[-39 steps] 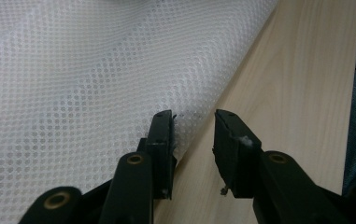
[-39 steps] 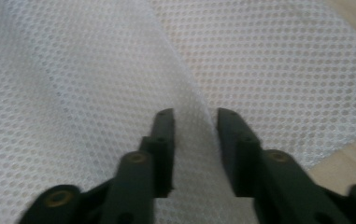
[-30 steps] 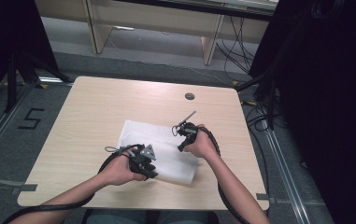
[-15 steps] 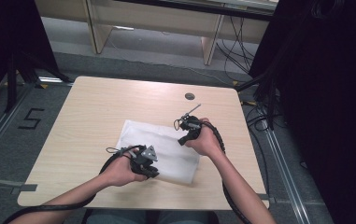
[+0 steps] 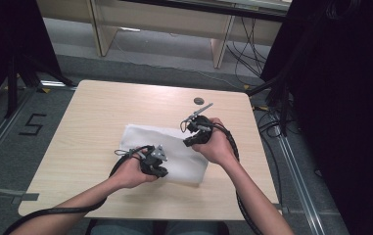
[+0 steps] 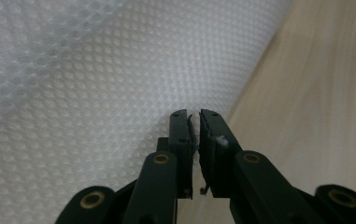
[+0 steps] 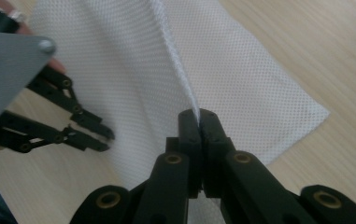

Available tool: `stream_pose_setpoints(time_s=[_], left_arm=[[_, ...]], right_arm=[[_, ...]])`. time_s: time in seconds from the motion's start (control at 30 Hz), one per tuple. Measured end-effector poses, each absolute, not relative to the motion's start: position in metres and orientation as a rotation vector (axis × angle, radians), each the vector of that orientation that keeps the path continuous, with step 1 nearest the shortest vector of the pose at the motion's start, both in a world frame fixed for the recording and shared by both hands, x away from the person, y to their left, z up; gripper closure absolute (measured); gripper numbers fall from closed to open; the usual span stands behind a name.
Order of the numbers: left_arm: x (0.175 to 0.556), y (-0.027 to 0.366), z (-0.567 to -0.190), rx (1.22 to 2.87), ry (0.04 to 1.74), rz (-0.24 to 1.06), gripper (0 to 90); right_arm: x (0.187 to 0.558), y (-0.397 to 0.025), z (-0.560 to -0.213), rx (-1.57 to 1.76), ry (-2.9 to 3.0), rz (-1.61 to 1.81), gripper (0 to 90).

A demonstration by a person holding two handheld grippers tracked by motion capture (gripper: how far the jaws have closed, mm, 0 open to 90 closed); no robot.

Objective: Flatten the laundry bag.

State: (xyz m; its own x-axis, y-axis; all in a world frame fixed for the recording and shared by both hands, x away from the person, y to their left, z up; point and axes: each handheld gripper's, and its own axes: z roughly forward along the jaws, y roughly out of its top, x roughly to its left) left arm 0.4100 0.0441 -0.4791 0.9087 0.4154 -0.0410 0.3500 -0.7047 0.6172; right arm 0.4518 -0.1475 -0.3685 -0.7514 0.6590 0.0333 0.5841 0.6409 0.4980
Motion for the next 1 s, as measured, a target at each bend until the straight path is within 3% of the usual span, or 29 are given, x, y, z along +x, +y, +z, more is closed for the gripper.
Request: stream_pose_setpoints(time_s=[0.5,0.63,0.77,1.0], left_arm=[[0.439,0.053,-0.474,2.402,0.62,0.249,85.7],[0.431,0.051,-0.474,2.364,0.644,0.232,85.4],[0.418,0.056,-0.469,2.42,0.571,0.186,88.8],[0.415,0.065,-0.481,2.454,0.6,0.197,89.2]], right_arm=[[0.44,-0.141,-0.356,1.02,2.681,0.824,90.0],[0.444,-0.144,-0.356,0.989,2.661,0.828,90.0],[0.445,-0.147,-0.354,1.066,2.641,0.823,90.0],[0.443,-0.148,-0.354,1.092,2.641,0.837,89.9]])
